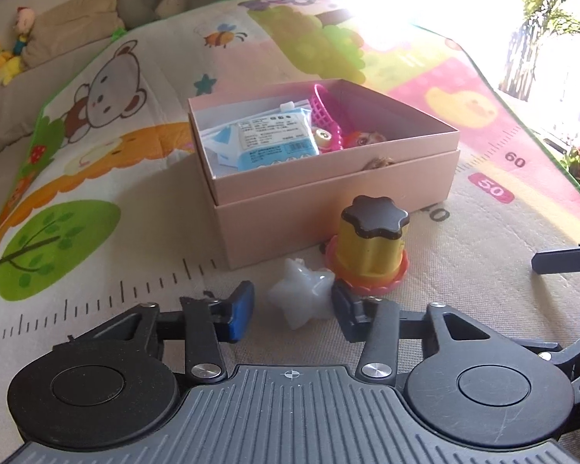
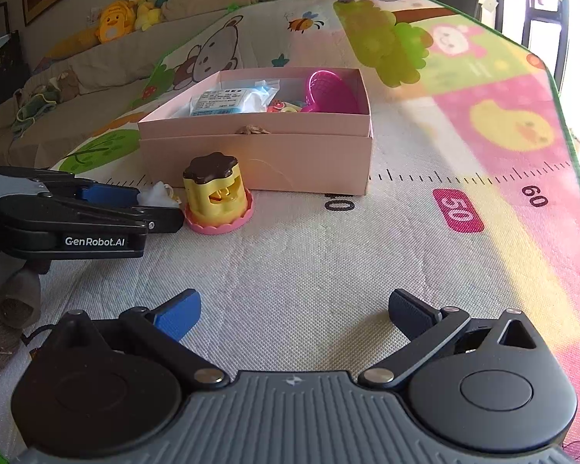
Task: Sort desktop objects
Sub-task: 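Grasp the yellow cup toy with the right tool while the left grasps the white star, then lower the yellow cup into the pink box with the right tool while the left drops the white star in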
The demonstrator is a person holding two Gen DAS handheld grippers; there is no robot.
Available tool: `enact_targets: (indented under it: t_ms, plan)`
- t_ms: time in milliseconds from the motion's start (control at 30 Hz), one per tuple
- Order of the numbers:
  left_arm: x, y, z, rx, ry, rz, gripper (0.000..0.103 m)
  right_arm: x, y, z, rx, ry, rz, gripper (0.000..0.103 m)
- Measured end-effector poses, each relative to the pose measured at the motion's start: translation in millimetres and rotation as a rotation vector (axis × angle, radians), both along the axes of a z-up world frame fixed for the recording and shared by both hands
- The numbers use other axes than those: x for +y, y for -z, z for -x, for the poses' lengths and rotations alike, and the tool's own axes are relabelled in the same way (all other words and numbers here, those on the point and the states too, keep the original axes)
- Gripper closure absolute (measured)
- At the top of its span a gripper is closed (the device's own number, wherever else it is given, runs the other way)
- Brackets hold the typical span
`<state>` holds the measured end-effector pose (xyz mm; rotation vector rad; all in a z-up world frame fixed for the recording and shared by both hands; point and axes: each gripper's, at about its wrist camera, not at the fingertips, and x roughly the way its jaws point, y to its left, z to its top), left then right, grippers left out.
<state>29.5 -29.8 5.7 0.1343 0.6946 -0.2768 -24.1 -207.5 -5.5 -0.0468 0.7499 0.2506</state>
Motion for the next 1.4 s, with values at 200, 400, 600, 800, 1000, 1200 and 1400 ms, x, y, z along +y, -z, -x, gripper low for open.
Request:
enact_targets:
  t_ms: [200,400,600,800,1000,1200,1400]
  plan:
    - [21.2,-2.8,14.6,0.003,-0.04,-0.02,0.062,18.3,-25.4,-8.5,-0.071,-0.093,0.032,0.0]
    - [62.0,-3.2,40.7,-0.004,-0.099,-0.05,0.052,53.0,-34.4,-35.0,-0.084,-0.159,0.053,0.0]
    - [74.2,-8.7,44.6,0.0,-0.113,-0.023,0.034,76.2,-20.6,-69.8,-0.04,-0.139,0.077,0.028]
    - [60.3,-3.5,26.4,0.019,-0.115,-0.021,0.035,67.4,-13.6,-70.5,0.047,-0.131,0.039,0.047]
    - [48.0,-8.3,26.8,0.014,-0.087,-0.022,0.06,43.8,-24.2,-36.7,0.08,-0.175,0.022,0.047]
    - [33.3,-53.1,55.2,-0.103,-0.006,-0.031,0.061,7.0,-64.0,13.3,0.02,-0.214,0.035,0.047]
    - [4.5,-132.2,38.2,-0.343,0.056,-0.047,0.061,-33.2,-172.1,14.8,-0.265,-0.138,-0.077,0.047]
